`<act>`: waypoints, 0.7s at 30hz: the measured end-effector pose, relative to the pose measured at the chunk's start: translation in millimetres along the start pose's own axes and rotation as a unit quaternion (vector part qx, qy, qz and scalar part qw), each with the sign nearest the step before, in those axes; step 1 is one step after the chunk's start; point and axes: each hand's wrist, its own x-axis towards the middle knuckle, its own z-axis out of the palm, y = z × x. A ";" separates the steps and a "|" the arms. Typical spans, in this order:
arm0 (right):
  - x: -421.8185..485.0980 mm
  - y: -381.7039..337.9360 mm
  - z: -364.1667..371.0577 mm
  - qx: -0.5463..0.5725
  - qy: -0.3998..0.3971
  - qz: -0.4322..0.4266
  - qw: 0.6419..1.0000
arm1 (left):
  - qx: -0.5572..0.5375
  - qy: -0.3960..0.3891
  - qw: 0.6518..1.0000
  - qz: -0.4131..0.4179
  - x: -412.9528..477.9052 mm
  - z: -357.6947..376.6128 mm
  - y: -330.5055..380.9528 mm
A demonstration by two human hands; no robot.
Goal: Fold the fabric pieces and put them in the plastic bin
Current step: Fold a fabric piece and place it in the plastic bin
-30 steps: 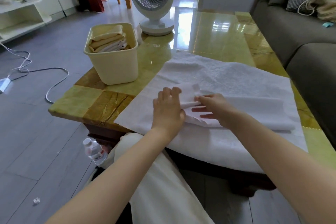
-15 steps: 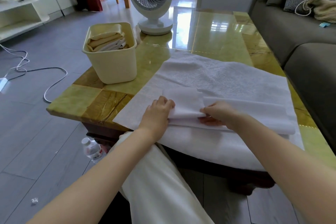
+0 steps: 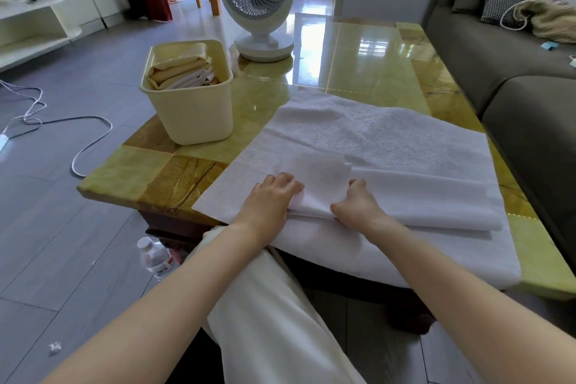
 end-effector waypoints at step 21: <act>3.5 7.2 12.8 0.075 0.076 -0.040 0.993 | -0.337 0.059 0.916 -0.209 19.1 -17.3 5.4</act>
